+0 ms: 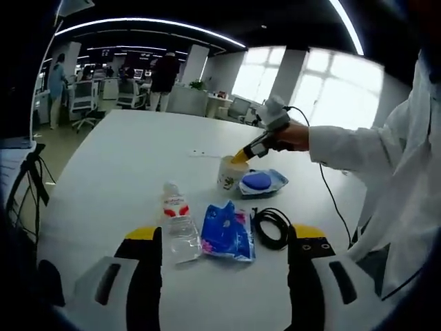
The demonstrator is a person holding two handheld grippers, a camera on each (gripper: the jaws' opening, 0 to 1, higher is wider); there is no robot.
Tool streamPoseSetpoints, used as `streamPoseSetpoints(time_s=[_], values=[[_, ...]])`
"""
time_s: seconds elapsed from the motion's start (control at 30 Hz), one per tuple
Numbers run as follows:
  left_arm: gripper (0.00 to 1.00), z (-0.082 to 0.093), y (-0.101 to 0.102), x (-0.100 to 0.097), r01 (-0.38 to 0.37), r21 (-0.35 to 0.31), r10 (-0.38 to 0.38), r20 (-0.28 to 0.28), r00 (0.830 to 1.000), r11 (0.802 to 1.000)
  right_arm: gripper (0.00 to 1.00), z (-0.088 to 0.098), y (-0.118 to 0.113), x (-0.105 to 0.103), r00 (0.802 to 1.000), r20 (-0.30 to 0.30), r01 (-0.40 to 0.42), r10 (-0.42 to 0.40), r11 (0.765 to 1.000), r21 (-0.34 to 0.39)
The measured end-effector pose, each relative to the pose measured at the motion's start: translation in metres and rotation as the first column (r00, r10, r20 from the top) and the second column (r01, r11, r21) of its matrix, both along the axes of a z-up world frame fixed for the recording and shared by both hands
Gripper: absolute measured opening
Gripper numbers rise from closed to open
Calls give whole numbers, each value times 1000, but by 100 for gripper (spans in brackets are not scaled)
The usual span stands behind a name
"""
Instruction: Arrange the tabletop items into an orderly group along one side of the table until the central work area is clear of visible clutter.
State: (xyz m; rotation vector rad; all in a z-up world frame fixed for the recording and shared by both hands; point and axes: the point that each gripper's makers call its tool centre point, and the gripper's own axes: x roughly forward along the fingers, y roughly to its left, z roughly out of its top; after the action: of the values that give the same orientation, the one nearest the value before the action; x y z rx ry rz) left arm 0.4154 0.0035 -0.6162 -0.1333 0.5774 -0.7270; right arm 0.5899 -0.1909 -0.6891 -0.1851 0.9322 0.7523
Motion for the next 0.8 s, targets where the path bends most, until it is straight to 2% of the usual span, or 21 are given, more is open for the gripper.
streamPoseSetpoints(time_s=[0.8], values=[[73, -7, -7, -2, 17, -11, -17, -16, 1000, 1000, 0, -14, 2, -1, 1000, -22, 7, -6, 1000, 2]])
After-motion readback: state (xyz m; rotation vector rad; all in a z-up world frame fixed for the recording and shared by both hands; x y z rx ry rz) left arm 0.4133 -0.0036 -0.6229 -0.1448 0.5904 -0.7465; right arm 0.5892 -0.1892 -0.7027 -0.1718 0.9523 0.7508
